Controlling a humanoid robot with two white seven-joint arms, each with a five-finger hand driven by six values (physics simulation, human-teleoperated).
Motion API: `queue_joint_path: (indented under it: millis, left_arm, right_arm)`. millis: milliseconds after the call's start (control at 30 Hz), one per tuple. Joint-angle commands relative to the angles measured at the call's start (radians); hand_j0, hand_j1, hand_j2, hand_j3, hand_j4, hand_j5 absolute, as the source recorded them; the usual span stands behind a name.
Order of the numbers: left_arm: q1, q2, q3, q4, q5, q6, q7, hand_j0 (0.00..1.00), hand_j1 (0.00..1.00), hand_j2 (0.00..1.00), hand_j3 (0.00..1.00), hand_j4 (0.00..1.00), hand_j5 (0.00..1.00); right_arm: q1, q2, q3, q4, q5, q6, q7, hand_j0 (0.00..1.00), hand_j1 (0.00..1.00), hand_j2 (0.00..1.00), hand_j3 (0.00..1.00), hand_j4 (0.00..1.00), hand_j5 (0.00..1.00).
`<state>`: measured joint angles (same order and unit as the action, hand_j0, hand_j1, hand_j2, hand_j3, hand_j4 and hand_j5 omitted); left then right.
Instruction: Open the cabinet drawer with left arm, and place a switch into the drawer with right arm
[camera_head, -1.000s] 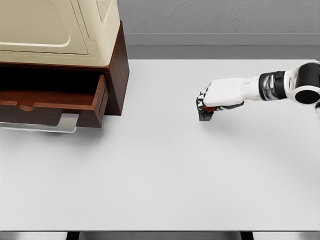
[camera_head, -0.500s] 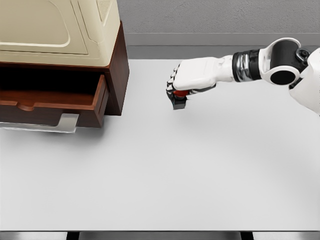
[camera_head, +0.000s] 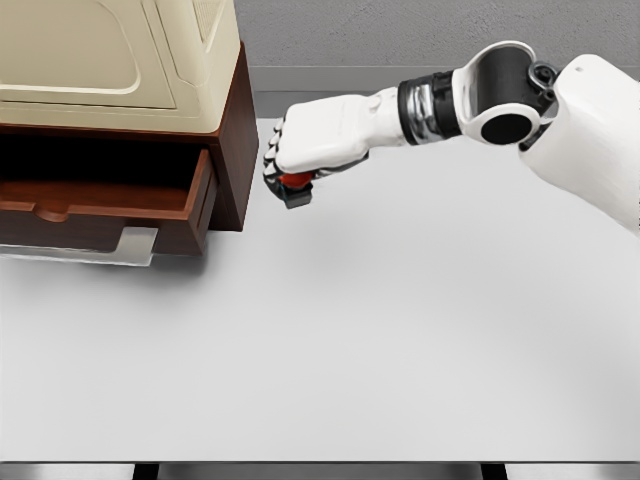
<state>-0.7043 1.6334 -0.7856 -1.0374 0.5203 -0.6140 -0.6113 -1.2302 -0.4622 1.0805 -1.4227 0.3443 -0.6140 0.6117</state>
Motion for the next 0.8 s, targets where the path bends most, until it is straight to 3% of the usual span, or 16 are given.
queue_joint_path:
  millis: [0,200,333,667,767]
  left_arm:
    - [0.000,-0.001,-0.001,0.000,0.006,0.003,0.000,1.00,1.00,1.00,1.00,1.00,1.00]
    - [0.002,-0.003,-0.001,-0.001,-0.014,0.003,0.000,1.00,1.00,1.00,1.00,1.00,1.00]
    - [0.000,-0.003,-0.001,0.000,-0.014,0.003,0.000,1.00,1.00,1.00,1.00,1.00,1.00]
    - [0.002,-0.003,-0.001,0.002,-0.016,0.003,0.000,1.00,1.00,1.00,1.00,1.00,1.00]
    - [0.002,-0.003,-0.001,0.002,-0.016,0.003,0.000,1.00,1.00,1.00,1.00,1.00,1.00]
  right_arm:
    - [-0.002,0.031,0.012,0.001,-0.011,0.003,-0.001,0.51,0.51,0.51,0.51,0.51,0.51]
    - [-0.051,0.066,0.022,0.008,-0.054,0.003,-0.001,0.51,0.51,0.51,0.51,0.51,0.51]
    - [-0.080,0.117,0.022,0.070,-0.056,0.003,-0.001,0.51,0.51,0.51,0.51,0.51,0.51]
    - [-0.189,0.303,0.030,0.260,-0.065,0.003,-0.001,0.52,0.52,0.52,0.52,0.52,0.52]
    - [-0.210,0.413,0.030,0.386,-0.064,0.003,-0.001,0.52,0.52,0.52,0.52,0.52,0.52]
